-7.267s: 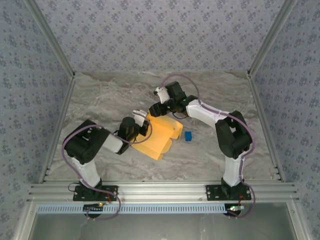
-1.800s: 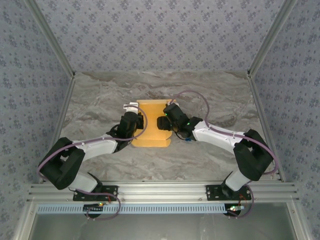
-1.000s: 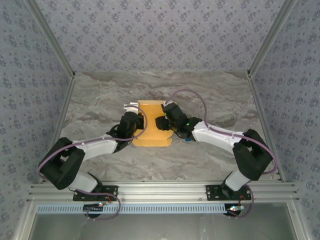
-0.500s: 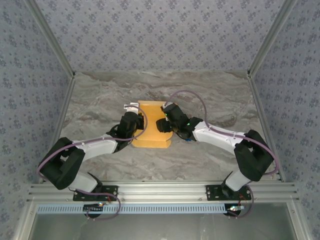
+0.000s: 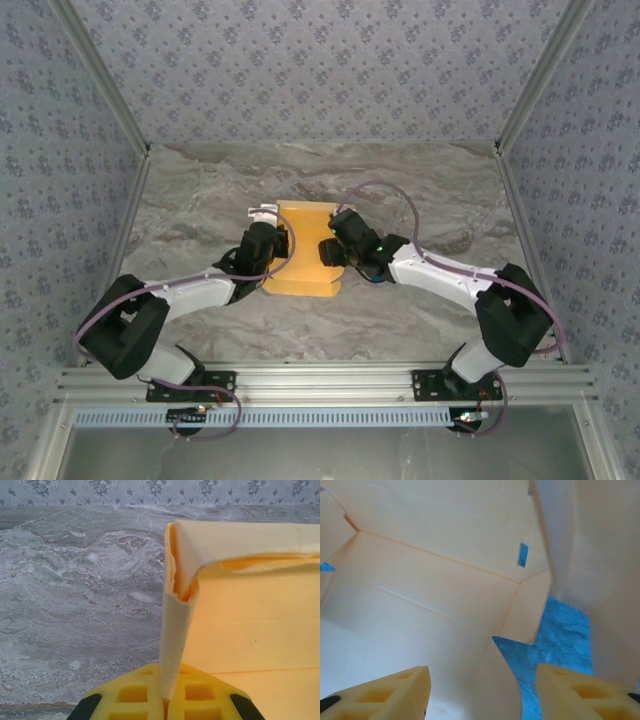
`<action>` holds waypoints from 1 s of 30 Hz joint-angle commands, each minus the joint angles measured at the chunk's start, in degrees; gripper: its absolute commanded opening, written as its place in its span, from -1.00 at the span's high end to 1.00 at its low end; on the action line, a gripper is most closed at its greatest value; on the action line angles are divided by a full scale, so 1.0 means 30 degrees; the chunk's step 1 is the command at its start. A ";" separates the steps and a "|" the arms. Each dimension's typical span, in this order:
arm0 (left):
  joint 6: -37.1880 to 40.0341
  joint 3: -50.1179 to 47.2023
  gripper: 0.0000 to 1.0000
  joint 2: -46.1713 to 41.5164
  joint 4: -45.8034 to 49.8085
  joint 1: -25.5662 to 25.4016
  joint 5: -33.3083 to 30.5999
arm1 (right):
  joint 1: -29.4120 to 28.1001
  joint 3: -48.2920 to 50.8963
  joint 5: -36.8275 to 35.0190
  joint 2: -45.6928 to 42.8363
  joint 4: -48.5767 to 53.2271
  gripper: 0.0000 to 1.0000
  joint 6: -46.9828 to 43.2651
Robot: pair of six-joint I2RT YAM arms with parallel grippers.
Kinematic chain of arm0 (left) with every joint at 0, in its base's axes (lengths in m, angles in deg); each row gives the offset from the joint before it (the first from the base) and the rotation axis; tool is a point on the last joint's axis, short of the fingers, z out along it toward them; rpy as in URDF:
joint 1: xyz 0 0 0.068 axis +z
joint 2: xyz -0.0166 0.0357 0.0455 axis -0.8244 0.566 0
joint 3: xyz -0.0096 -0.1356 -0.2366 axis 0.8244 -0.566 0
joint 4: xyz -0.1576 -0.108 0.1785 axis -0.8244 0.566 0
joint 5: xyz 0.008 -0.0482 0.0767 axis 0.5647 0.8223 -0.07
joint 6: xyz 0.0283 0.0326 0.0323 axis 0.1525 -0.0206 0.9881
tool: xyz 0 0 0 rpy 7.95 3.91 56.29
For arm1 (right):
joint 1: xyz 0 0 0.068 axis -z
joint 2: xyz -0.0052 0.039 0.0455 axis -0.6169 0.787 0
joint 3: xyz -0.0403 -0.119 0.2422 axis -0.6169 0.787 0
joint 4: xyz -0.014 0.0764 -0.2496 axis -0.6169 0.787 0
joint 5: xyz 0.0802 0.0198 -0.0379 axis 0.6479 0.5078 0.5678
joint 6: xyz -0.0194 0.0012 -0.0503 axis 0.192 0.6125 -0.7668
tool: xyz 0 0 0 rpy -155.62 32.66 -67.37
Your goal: Fold the paper box
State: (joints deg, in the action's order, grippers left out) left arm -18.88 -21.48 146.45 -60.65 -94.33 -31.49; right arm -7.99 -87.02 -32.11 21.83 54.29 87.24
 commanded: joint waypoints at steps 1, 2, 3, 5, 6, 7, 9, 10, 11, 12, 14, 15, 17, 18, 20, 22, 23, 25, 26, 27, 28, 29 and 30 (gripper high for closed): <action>-0.0176 0.0562 0.99 -0.0356 -0.0082 -0.0131 -0.0101 | -0.0157 -0.0632 -0.0636 0.0651 0.0028 -0.19 0.0638; -0.0188 0.0531 0.99 -0.0356 -0.0093 -0.0140 -0.0061 | -0.0156 -0.0749 -0.0623 0.0781 -0.0259 -0.18 0.0542; -0.0176 0.0521 0.99 -0.0356 -0.0111 -0.0146 -0.0064 | -0.0154 -0.0880 -0.0632 0.0858 -0.0450 -0.18 0.0426; -0.0173 0.0522 0.99 -0.0358 -0.0079 -0.0145 -0.0020 | -0.0139 -0.1380 -0.0740 0.1138 -0.0624 -0.18 0.0038; -0.0147 0.0500 0.99 -0.0370 -0.0052 -0.0137 -0.0023 | -0.0150 -0.1622 -0.0769 0.1254 -0.0663 -0.17 -0.0203; -0.0149 0.0510 0.99 -0.0400 -0.0052 -0.0145 -0.0039 | -0.0182 -0.1820 -0.0826 0.1300 -0.0732 -0.16 -0.0418; -0.0091 0.0492 0.99 -0.0423 -0.0049 -0.0134 -0.0050 | -0.0191 -0.1981 -0.0698 0.1340 -0.1055 -0.14 -0.0865; -0.0102 0.0505 0.99 -0.0424 -0.0049 -0.0140 -0.0047 | -0.0205 -0.2010 -0.0546 0.1309 -0.1318 -0.12 -0.1092; -0.0102 0.0497 0.99 -0.0388 -0.0060 -0.0154 -0.0060 | -0.0237 -0.2005 -0.0417 0.1322 -0.1481 -0.10 -0.1325; -0.0087 0.0503 0.99 -0.0393 -0.0081 -0.0138 -0.0047 | -0.0267 -0.2010 -0.0224 0.1348 -0.1605 -0.09 -0.1517; -0.0135 0.0494 0.99 -0.0348 -0.0093 -0.0154 -0.0020 | -0.0270 -0.1979 0.0297 0.1389 -0.1891 -0.06 -0.1893; -0.0124 0.0512 0.99 -0.0334 -0.0089 -0.0133 -0.0026 | -0.0274 -0.1941 0.0518 0.1418 -0.1975 -0.04 -0.1966; -0.0157 0.0490 0.99 -0.0346 -0.0067 -0.0160 -0.0056 | -0.0209 -0.1791 0.0985 0.1378 -0.2031 -0.02 -0.2180; -0.0153 0.0511 0.99 -0.0334 -0.0027 -0.0153 -0.0074 | -0.0222 -0.1755 0.1089 0.1286 -0.1934 -0.02 -0.2295; -0.0146 0.0488 0.99 -0.0378 0.0038 -0.0136 -0.0148 | -0.0187 -0.1694 0.1186 0.0825 -0.1310 -0.02 -0.2829; -0.0168 0.0510 0.99 -0.0394 0.0061 -0.0154 -0.0230 | -0.0165 -0.1606 0.1440 -0.0088 -0.0630 -0.05 -0.3554; -0.0161 0.0494 0.99 -0.0419 0.0111 -0.0159 -0.0271 | -0.0165 -0.1522 0.1566 -0.0682 -0.0242 -0.08 -0.3919; -0.0226 0.0489 0.99 -0.0452 0.0145 -0.0108 -0.0318 | -0.0151 -0.1417 0.1848 -0.1902 0.0709 -0.11 -0.4798; -0.0290 0.0483 0.99 -0.0470 0.0177 -0.0080 -0.0338 | -0.0165 -0.1345 0.1959 -0.2512 0.1256 -0.13 -0.5275; -0.0350 0.0485 0.99 -0.0509 0.0214 -0.0083 -0.0292 | -0.0134 -0.1295 0.2023 -0.3114 0.1749 -0.14 -0.5700; -0.0449 0.0451 0.99 -0.0564 0.0230 -0.0072 -0.0261 | -0.0076 -0.1240 0.2085 -0.3863 0.2253 -0.16 -0.6237; -0.0524 0.0455 0.99 -0.0608 0.0263 -0.0026 -0.0195 | 0.0043 -0.1122 0.2122 -0.4524 0.2649 -0.16 -0.6720; -0.0597 0.0426 0.99 -0.0685 0.0291 -0.0002 -0.0135 | 0.0252 -0.0982 0.2278 -0.5106 0.2906 -0.17 -0.7194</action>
State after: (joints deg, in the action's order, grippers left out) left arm -19.38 -21.48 146.45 -60.14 -94.29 -31.51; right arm -8.08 -90.86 -26.69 11.30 57.50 71.67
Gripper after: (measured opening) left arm 0.056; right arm 0.584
